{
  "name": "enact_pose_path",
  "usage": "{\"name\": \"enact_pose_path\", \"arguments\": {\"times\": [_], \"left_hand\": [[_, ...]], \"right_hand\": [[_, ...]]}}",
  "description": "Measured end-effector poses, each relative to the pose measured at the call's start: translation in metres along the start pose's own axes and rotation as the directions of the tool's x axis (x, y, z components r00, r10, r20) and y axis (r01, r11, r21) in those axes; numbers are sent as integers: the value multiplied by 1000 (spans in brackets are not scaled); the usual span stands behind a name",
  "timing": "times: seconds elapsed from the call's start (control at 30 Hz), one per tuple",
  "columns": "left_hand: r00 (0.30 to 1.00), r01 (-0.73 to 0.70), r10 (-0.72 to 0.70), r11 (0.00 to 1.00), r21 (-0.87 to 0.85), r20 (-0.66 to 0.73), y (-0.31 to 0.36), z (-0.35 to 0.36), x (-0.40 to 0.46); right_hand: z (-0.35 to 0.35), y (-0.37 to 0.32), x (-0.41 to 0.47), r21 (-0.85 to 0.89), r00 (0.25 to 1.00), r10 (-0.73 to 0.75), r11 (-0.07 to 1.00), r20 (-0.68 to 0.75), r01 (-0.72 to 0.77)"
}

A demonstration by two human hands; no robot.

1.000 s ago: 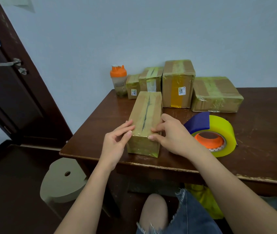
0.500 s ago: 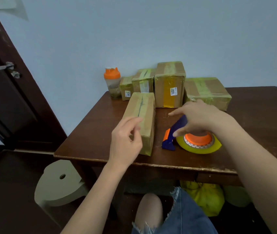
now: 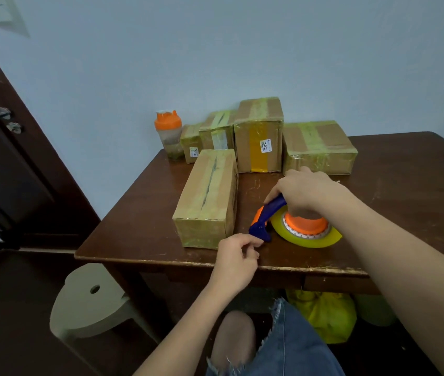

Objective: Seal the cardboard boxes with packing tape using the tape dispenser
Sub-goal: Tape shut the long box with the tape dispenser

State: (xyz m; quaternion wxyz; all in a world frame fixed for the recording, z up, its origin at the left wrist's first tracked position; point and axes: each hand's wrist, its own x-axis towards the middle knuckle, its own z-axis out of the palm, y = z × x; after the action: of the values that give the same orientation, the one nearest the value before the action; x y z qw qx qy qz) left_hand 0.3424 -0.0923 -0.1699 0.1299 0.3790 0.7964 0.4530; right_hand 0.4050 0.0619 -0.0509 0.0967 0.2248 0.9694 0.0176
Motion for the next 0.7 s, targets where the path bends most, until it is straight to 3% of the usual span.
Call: {"name": "enact_pose_path", "arguments": {"times": [0.1,0.17,0.3,0.4,0.5,0.6,0.7], "left_hand": [[989,147,-146,984,-100,16,5,4,3],[949,311,-313,918,-247,31,10,6,6],[802,570,-557,604,-557,217,21,3,16],[711,655,-557,304,-691,429,28,0,22],[635,715,-462,51,-697,619,37,8,32],[651,690,-345,-101,-716,676,48,16,39],[710,613,-341,-130,-779,616,56,18,42]], "right_hand": [[1,7,-6,54,999,-31,998,-20,32],[4,10,-9,81,998,-40,996,-43,43],[1,24,-14,129,996,-38,990,-82,48],[-5,42,-20,144,992,-19,989,-124,37],[-6,58,-30,195,989,-6,980,-149,35],[-3,68,-40,220,986,-11,974,-166,48],[-1,74,-51,267,987,-3,962,-158,46]]}}
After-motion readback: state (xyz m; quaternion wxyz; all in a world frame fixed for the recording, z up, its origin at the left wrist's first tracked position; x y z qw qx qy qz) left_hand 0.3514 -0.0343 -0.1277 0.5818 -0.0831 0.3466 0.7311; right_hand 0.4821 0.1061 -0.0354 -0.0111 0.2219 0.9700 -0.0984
